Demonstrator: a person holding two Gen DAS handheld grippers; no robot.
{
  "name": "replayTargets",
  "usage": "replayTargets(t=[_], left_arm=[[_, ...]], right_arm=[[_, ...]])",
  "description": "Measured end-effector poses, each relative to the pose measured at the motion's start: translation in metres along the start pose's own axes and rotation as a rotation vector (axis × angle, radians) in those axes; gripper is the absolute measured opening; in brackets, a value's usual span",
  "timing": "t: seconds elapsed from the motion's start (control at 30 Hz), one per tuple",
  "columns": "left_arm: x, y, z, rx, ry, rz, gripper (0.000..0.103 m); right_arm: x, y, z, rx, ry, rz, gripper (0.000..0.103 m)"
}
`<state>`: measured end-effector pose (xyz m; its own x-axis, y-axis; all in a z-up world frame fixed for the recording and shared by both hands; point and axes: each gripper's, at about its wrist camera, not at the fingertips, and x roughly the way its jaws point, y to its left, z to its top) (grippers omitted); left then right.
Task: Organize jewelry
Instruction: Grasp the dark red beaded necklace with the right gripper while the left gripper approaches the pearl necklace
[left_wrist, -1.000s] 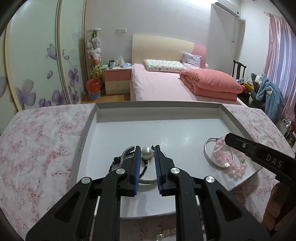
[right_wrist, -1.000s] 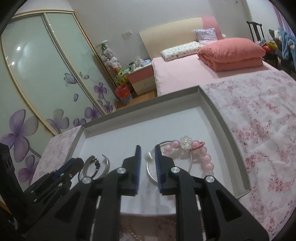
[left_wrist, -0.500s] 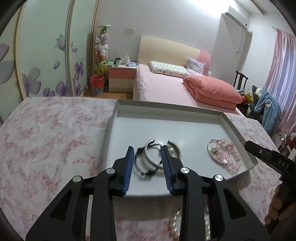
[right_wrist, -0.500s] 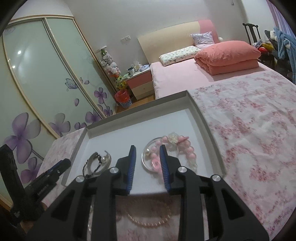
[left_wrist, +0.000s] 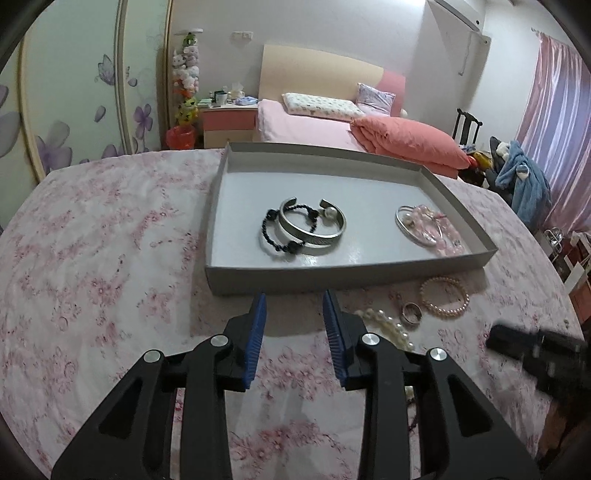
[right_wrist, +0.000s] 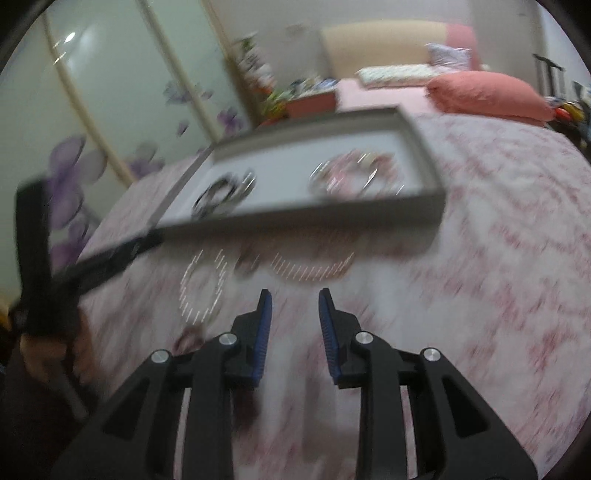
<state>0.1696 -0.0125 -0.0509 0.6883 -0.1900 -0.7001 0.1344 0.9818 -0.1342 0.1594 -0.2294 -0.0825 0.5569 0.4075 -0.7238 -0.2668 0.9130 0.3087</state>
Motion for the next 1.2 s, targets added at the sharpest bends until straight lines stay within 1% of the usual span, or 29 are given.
replayTargets(t=[0.03,0.13,0.3,0.37,0.4,0.43,0.47,0.5,0.53,0.57,0.67,0.77,0.8,0.9,0.93,0.97,1.03,1.13,1.2], left_arm=[[0.000,-0.001,-0.001,0.000,0.003,-0.002,0.033],[0.000,-0.001,-0.003,-0.006,0.009,-0.004,0.034],[0.000,-0.001,-0.005,-0.015,0.018,0.007,0.035],[0.001,-0.001,-0.006,-0.013,0.024,0.007,0.035],[0.002,-0.003,-0.006,-0.010,0.028,0.005,0.035],[0.003,-0.004,-0.006,-0.007,0.031,0.004,0.035],[0.003,-0.005,-0.007,-0.002,0.035,0.001,0.035],[0.005,-0.008,-0.008,0.004,0.042,-0.003,0.035],[0.006,-0.010,-0.008,0.008,0.049,-0.009,0.035],[0.007,-0.012,-0.009,0.014,0.056,-0.015,0.035],[0.011,-0.020,-0.013,0.040,0.081,-0.030,0.035],[0.016,-0.029,-0.016,0.074,0.107,-0.028,0.035],[0.018,-0.031,-0.017,0.083,0.112,-0.022,0.035],[0.023,-0.039,-0.020,0.121,0.132,0.009,0.035],[0.023,-0.041,-0.021,0.146,0.133,0.028,0.032],[0.024,-0.044,-0.021,0.170,0.132,0.053,0.026],[0.023,-0.044,-0.022,0.191,0.130,0.076,0.019],[0.022,-0.034,-0.022,0.187,0.132,0.124,0.014],[0.021,-0.022,-0.021,0.175,0.131,0.157,0.014]], right_arm=[[0.000,0.005,-0.005,-0.017,0.013,0.008,0.034],[-0.001,0.019,-0.015,-0.076,0.032,0.013,0.044],[0.004,0.041,-0.023,-0.171,0.055,-0.004,0.048],[0.008,0.048,-0.028,-0.219,0.061,-0.029,0.048],[0.008,0.054,-0.030,-0.263,0.054,-0.059,0.048],[0.008,0.057,-0.031,-0.277,0.054,-0.073,0.042],[0.007,0.058,-0.033,-0.283,0.051,-0.085,0.033],[0.006,0.057,-0.033,-0.283,0.050,-0.091,0.013],[0.006,0.053,-0.031,-0.269,0.049,-0.099,0.009],[0.005,0.049,-0.030,-0.248,0.045,-0.105,0.009],[0.001,0.025,-0.023,-0.157,0.023,-0.164,0.009],[-0.001,0.003,-0.014,-0.058,0.003,-0.218,0.009],[-0.002,-0.003,-0.012,-0.029,-0.003,-0.227,0.009],[-0.001,-0.010,-0.008,0.003,-0.005,-0.225,0.009],[0.000,-0.012,-0.008,0.004,-0.005,-0.226,0.009],[0.000,-0.012,-0.007,0.004,-0.005,-0.228,0.009],[0.001,-0.013,-0.006,0.008,-0.007,-0.231,0.009],[0.001,-0.015,-0.002,0.021,-0.016,-0.241,0.009],[-0.001,-0.019,0.002,0.029,-0.023,-0.250,0.009]])
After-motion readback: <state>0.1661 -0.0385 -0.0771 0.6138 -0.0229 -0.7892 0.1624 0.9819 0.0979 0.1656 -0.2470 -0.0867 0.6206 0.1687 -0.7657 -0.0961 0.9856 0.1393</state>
